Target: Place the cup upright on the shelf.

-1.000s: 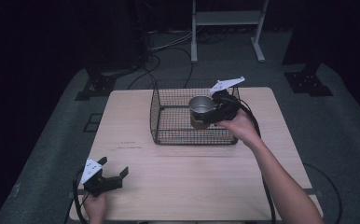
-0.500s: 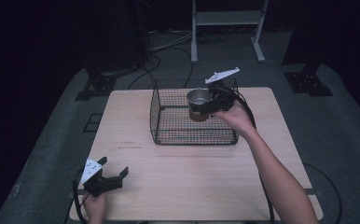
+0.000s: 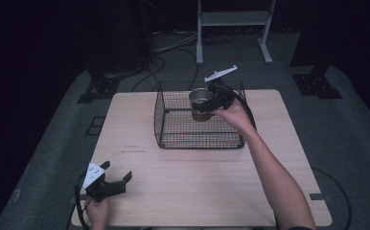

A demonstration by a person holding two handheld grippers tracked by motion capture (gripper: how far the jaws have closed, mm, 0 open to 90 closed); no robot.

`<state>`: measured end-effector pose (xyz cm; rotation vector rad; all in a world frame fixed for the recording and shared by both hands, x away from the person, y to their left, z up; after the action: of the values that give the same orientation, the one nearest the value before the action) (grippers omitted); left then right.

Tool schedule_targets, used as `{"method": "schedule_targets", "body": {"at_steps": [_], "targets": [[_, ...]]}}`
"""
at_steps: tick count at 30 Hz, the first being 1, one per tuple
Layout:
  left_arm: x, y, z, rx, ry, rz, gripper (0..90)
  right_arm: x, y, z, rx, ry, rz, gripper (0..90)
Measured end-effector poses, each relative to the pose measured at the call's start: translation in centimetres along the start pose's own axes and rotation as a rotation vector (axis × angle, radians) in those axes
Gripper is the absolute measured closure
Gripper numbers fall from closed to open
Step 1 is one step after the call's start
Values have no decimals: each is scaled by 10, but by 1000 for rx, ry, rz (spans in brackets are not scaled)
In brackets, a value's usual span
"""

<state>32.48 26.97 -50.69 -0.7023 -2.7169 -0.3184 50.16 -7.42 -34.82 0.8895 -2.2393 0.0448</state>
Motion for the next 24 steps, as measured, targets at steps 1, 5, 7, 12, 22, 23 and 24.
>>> {"method": "schedule_targets", "body": {"at_steps": [1,5,7,12,22,23,24], "targets": [[0,0,0,0,-1,0,0,-3,-3,0,-3,4,8,177],[0,-1,0,-4,1,0,0,-13,-8,2,-22,11,10,177],[0,0,0,-1,1,2,0,-18,-10,3,-24,12,12,177],[1,-1,0,-6,4,1,0,-27,-13,5,-38,26,18,177],[0,-1,0,-3,3,0,0,-46,-16,8,-56,41,2,176],[0,-1,0,1,1,0,0,-50,-16,10,-63,42,-8,176],[0,0,0,2,0,0,0,-52,-17,10,-63,42,-11,176]]}}
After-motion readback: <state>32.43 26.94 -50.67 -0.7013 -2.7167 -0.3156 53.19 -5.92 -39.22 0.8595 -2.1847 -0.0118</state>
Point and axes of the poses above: each handheld gripper's, and its own axes: x roughly backward along the jaws, z roughly out of its underside, y roughly to its left, the point moved 6 cm from there along -x, roughly forward along the jaws, and after that the axes turned 11 degrees about -x, right-handed, at the moved point
